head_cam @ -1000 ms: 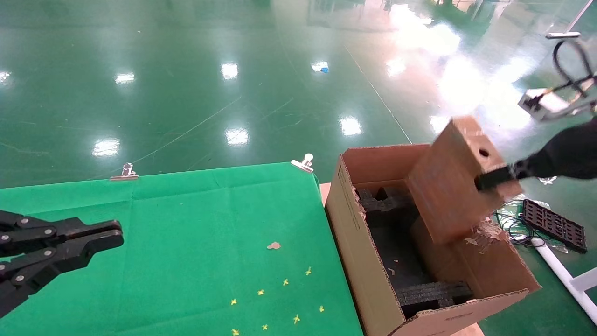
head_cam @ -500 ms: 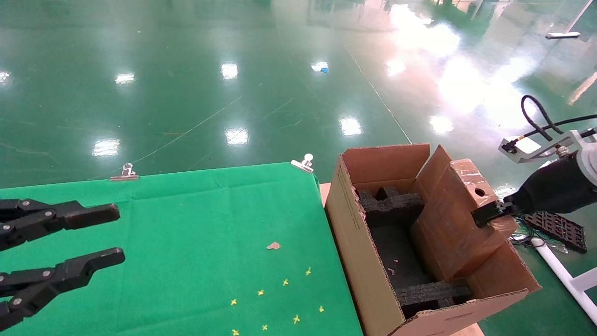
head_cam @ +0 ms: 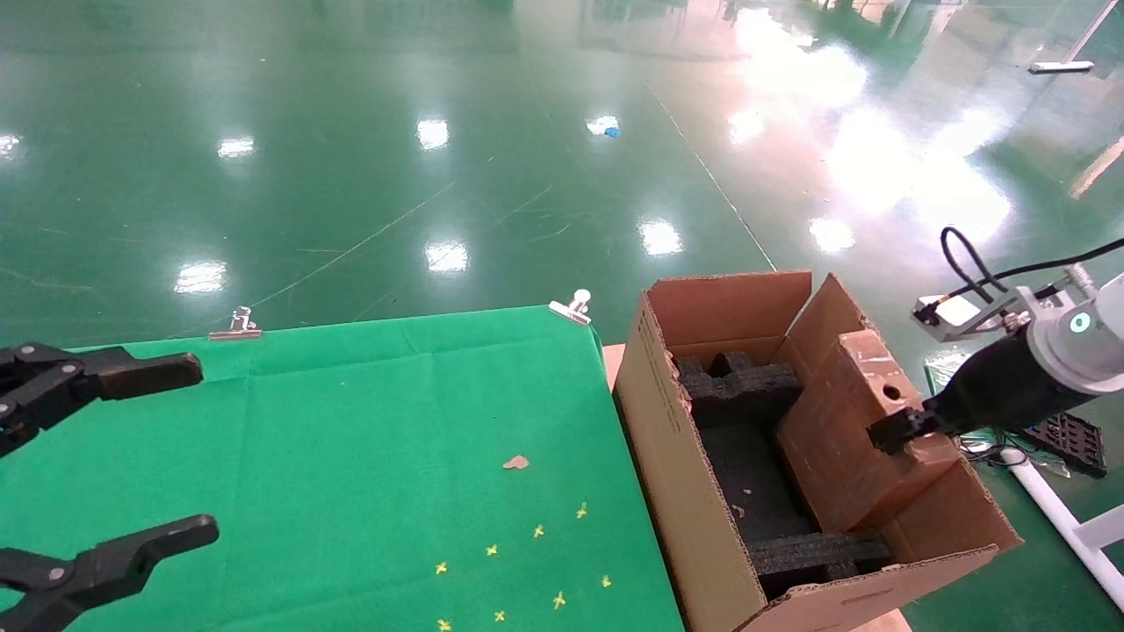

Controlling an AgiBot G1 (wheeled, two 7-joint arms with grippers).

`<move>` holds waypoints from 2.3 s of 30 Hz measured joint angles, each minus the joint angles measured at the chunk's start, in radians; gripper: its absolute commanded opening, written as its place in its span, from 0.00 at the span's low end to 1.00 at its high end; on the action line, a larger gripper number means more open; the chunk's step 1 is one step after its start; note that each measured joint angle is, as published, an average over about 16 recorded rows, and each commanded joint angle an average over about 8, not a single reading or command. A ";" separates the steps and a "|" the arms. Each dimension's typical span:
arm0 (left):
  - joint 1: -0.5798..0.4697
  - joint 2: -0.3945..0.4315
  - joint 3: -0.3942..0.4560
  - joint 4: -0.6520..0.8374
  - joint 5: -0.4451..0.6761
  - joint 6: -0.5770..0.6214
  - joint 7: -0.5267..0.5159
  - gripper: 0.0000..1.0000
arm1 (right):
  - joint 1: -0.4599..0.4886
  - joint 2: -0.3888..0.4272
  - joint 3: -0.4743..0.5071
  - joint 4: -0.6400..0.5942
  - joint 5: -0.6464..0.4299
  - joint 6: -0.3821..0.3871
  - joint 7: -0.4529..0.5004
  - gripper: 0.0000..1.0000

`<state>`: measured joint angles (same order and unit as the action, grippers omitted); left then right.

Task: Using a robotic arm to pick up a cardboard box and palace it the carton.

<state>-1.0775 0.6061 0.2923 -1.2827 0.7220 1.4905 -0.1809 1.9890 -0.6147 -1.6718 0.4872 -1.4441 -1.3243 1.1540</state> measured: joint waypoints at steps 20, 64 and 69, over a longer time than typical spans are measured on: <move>0.000 0.000 0.001 0.000 -0.001 -0.001 0.001 1.00 | -0.200 -0.130 0.027 -0.224 0.085 0.112 -0.095 0.52; -0.001 -0.002 0.004 0.000 -0.003 -0.002 0.002 1.00 | 0.059 -0.151 0.069 -0.303 0.119 0.040 -0.281 1.00; -0.001 -0.002 0.004 0.000 -0.003 -0.002 0.002 1.00 | 0.187 -0.121 0.085 -0.256 0.124 0.020 -0.321 1.00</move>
<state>-1.0784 0.6045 0.2963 -1.2827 0.7193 1.4888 -0.1789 2.1758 -0.7360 -1.5866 0.2312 -1.3197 -1.3040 0.8335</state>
